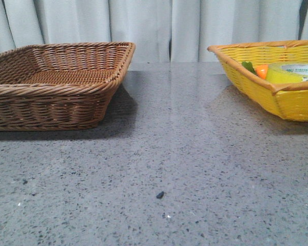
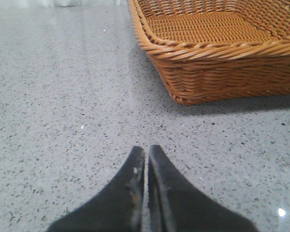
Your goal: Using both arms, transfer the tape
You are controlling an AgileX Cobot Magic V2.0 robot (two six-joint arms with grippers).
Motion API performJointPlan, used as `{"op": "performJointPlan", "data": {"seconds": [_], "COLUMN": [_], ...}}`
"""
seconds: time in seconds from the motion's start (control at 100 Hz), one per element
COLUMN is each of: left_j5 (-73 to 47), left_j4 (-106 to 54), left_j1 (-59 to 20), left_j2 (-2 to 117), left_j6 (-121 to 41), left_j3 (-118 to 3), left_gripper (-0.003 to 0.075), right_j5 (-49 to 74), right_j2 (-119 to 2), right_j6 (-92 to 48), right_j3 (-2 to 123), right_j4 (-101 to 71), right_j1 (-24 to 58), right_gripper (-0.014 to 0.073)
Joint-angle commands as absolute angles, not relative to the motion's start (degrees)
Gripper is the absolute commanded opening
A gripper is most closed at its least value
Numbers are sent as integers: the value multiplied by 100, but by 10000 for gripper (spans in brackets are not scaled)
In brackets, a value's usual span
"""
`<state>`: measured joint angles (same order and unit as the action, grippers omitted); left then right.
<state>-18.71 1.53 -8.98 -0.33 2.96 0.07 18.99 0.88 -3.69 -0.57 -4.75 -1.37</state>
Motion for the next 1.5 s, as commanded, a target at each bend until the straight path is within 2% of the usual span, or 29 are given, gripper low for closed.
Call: {"op": "performJointPlan", "data": {"seconds": [0.0,1.49], "left_j5": [-1524,-1284], "left_j4": [148,0], "left_j1": [-895,-895], "left_j2": [-204,-204], "left_j6": [350,350], "left_j3": [73,73], "left_gripper": [-21,-21], "right_j5": [1775,1775], "right_j2": [172,172], "right_j6": [-414,-414], "right_j3": [-183,-183], "right_j4": [-448,-448], "right_j1": [-172,-172], "right_gripper": [-73,-73]}}
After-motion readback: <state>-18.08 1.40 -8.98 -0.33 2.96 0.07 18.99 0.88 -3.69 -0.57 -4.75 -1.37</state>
